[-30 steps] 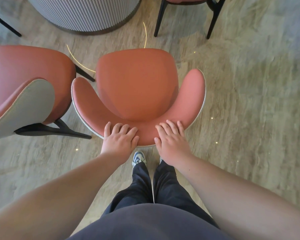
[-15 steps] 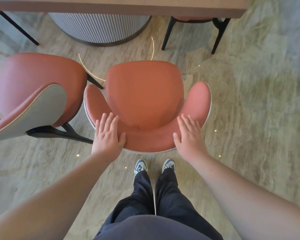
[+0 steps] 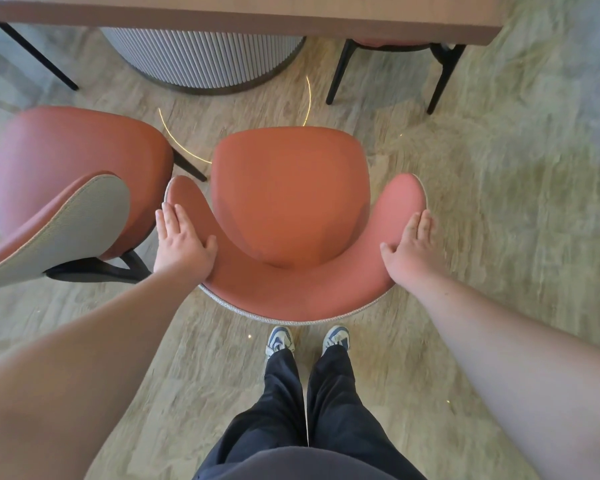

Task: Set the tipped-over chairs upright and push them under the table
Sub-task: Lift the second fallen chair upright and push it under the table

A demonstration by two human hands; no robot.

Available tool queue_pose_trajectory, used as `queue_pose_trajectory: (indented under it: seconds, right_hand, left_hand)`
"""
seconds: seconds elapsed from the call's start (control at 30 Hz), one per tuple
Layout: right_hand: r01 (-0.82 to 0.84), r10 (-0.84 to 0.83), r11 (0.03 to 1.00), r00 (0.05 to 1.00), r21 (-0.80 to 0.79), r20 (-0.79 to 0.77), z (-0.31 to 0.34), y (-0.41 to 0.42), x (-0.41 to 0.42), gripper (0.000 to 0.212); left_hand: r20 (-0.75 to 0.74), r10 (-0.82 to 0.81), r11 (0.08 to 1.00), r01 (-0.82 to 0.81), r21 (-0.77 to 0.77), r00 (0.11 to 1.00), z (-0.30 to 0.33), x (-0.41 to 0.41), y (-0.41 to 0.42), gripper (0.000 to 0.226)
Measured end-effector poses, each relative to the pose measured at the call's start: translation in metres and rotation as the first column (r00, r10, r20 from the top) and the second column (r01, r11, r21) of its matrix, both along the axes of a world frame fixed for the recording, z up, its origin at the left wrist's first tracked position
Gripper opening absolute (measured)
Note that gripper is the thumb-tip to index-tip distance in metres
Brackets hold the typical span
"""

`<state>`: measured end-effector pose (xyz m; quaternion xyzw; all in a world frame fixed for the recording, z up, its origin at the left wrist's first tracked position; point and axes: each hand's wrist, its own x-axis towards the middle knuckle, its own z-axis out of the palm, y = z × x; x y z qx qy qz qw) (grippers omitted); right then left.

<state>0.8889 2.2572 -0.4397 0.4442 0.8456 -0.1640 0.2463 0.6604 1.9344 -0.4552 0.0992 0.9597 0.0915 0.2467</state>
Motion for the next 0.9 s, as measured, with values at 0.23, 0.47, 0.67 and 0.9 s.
queue_pose_trajectory:
  seconds: [0.23, 0.47, 0.67, 0.9]
  right_hand:
    - [-0.018, 0.017, 0.999, 1.000, 0.051, 0.010, -0.002, -0.006, 0.000, 0.094]
    - [0.021, -0.018, 0.998, 0.998, 0.054, -0.052, -0.005, -0.007, 0.000, 0.093]
    - [0.037, -0.036, 0.999, 0.999, 0.025, -0.034, -0.007, -0.003, 0.000, 0.098]
    - [0.087, -0.089, 0.991, 0.996, -0.104, -0.010, 0.030, 0.010, -0.007, 0.085]
  left_hand:
    - [-0.020, 0.001, 1.000, -0.001, 0.012, 1.000, -0.003, 0.000, 0.001, 0.091]
    - [-0.042, -0.004, 1.000, 0.004, 0.009, 0.999, -0.008, -0.001, 0.002, 0.092]
    - [-0.013, -0.021, 1.000, 0.021, 0.013, 1.000, -0.009, -0.003, -0.001, 0.097]
    - [0.192, -0.011, 1.000, 0.007, 0.020, 0.981, 0.018, -0.012, -0.007, 0.095]
